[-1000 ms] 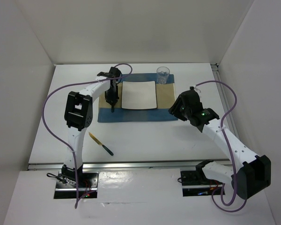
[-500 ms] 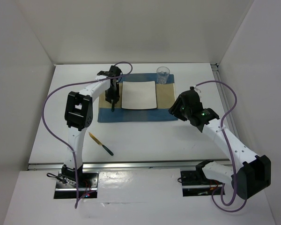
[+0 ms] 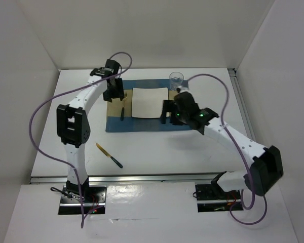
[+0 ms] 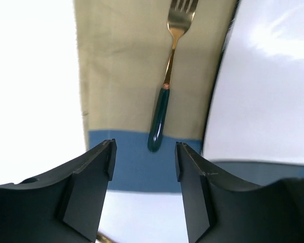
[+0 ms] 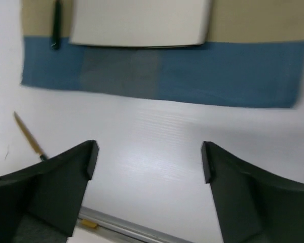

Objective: Set the dinner table for one person

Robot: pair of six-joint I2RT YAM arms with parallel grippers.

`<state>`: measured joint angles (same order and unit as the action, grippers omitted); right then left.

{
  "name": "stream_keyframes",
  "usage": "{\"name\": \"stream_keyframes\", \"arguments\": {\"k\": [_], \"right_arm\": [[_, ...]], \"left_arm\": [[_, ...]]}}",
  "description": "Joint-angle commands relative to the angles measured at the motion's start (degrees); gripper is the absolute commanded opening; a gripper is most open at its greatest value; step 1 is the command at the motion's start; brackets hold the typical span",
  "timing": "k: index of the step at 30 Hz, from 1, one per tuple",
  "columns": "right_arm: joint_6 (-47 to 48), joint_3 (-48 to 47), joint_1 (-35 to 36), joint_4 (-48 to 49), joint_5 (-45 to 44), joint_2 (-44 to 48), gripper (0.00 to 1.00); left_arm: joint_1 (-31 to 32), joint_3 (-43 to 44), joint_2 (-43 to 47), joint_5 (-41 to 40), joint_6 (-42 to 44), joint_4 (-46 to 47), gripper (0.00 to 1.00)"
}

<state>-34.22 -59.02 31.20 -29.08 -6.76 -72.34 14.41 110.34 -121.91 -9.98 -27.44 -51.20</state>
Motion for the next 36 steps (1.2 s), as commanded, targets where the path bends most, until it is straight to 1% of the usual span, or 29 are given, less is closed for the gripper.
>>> {"name": "stream_keyframes", "arguments": {"k": [1,2,3,4,5,8,12,13,15,16,17,24,27,28,33,35,36], "right_arm": [[10.8,-9.2,10.4,3.1,-1.1,-8.0,1.0],[12.0,-11.1,12.7,2.1,-1.8,-12.7,1.0],[14.6,-13.7,16.7,2.1,-1.8,-14.7,1.0],[16.1,-14.6,18.4,2.9,-1.8,-16.6,1.0],[17.5,-15.4,19.8,4.6,0.3,-19.8,1.0],[21.9,-19.5,24.2,5.9,4.0,-24.9,0.96],[25.7,-25.5,28.7,5.9,6.8,-34.7,0.92],[26.2,-27.7,30.5,5.4,6.8,-36.1,0.89],[26.9,-29.2,31.9,5.4,8.4,-38.6,0.83],[26.9,-29.2,32.5,5.4,9.1,-40.1,0.77],[26.9,-29.9,33.3,6.1,10.4,-40.9,0.73],[26.4,-31.6,36.7,6.7,11.1,-46.4,0.73],[25.3,-32.1,37.9,6.7,11.1,-47.7,0.7],[25.3,-32.1,37.9,6.7,10.4,-48.4,0.7],[22.9,-32.6,38.4,7.2,6.9,-50.4,0.61],[22.4,-33.2,38.9,7.2,5.1,-51.1,0.59],[22.4,-33.7,38.9,7.2,4.2,-51.7,0.57]], "left_arm": [[-3.2,-0.8,11.4,2.5,-3.1,-1.3,0.67],[-4.9,-2.6,13.3,3.0,-3.7,-1.3,0.67],[-5.7,-3.5,15.3,3.7,-5.0,-1.3,0.67],[-6.7,-4.4,19.1,3.7,-5.9,-1.3,0.67],[-8.7,-6.1,21.1,4.3,-6.4,-0.6,0.67],[-11.5,-8.2,27.4,5.0,-8.0,0.0,0.68],[-15.3,-10.1,32.9,4.4,-9.6,0.0,0.68],[-15.3,-11.5,33.7,4.4,-10.1,0.0,0.68],[-16.0,-12.3,35.1,5.0,-10.1,0.0,0.69],[-16.8,-12.8,35.8,5.0,-9.5,0.0,0.69],[-17.4,-12.8,35.8,5.7,-9.0,0.0,0.69],[-19.2,-15.2,37.4,6.9,-7.6,-0.6,0.69],[-19.7,-17.3,38.6,7.7,-7.1,-0.6,0.69],[-19.7,-17.3,38.6,8.3,-6.6,-0.6,0.69],[-19.7,-17.9,39.1,8.8,-6.0,-0.6,0.69],[-19.7,-18.5,39.1,8.8,-6.0,0.0,0.69],[-20.2,-18.5,39.1,9.4,-6.0,0.0,0.69]]}}
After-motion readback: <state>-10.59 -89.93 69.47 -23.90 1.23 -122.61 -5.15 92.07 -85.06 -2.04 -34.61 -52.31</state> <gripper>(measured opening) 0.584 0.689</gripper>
